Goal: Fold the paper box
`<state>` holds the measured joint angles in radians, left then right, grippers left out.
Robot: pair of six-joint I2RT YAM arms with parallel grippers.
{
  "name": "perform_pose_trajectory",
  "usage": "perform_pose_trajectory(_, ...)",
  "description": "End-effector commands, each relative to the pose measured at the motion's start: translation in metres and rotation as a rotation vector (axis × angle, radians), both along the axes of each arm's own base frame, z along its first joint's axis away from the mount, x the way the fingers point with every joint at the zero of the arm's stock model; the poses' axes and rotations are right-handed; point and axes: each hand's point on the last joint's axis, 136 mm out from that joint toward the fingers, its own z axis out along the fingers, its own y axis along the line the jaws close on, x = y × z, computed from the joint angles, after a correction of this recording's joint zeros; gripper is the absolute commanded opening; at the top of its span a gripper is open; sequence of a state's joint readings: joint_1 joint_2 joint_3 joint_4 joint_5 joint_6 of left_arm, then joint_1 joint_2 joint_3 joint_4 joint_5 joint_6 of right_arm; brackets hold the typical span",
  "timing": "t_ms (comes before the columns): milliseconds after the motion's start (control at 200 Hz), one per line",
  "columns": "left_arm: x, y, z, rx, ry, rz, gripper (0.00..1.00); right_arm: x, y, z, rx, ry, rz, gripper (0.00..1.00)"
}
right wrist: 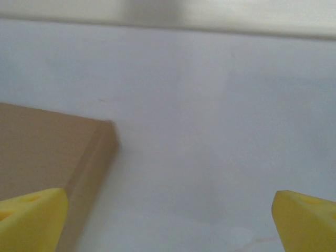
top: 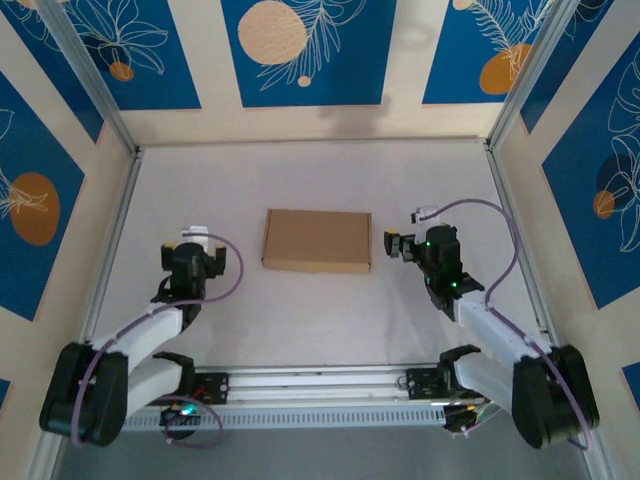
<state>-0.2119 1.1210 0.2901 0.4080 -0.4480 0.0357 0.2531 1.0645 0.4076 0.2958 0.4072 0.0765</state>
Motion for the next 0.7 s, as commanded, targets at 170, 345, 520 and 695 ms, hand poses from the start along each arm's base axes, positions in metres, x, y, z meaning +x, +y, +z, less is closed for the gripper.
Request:
perform_pose_trajectory(170,0.042,0.003,0.024,-0.079,-0.280,0.011,1.00,0.024,-0.036,-0.006,0.096,-0.204,-0.067,0.99)
perform_pose_trajectory(345,0.064,-0.025,0.000,-0.093,-0.204,-0.171,1.00,0.045,-0.032,-0.032,0.096,-0.210,-0.017,0.99)
perform_pose_trajectory(520,0.074,-0.018,-0.008,-0.159,-0.137,-0.173,1.00,0.057,-0.027,-0.042,0.198,-0.046,0.087,0.99)
perform_pose_trajectory(695,0.074,-0.018,-0.009,-0.161,-0.133,-0.172,1.00,0.058,-0.027,-0.043,0.184,-0.035,0.082,0.99)
